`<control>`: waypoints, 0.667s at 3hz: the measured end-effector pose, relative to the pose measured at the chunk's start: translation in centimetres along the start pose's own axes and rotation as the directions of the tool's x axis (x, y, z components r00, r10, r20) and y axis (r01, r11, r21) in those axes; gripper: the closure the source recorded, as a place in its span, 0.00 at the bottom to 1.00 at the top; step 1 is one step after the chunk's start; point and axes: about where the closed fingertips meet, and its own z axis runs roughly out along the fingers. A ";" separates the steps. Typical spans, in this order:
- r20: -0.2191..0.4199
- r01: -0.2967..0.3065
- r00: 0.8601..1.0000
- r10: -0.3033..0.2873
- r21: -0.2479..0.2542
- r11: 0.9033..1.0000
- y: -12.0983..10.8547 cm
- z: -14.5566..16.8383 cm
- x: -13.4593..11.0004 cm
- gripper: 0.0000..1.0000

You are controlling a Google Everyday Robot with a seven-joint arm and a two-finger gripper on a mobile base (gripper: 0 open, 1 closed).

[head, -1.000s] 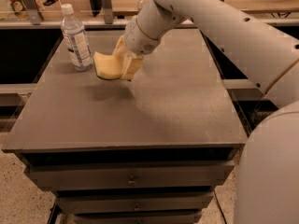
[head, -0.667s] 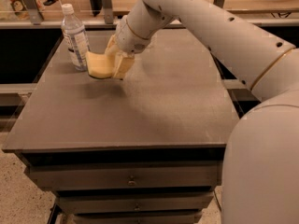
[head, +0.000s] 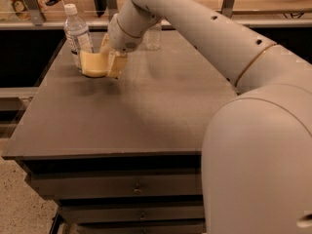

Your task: Move sponge near blue plastic bottle

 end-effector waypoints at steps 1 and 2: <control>-0.023 0.014 1.000 -0.015 -0.012 1.000 -0.9 1.1 -0.4 1.00; -0.046 0.030 0.998 -0.033 -0.057 0.998 -1.4 2.2 -0.1 0.82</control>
Offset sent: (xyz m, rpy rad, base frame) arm 0.0246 0.0158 -0.0121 -0.1321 0.0290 0.0532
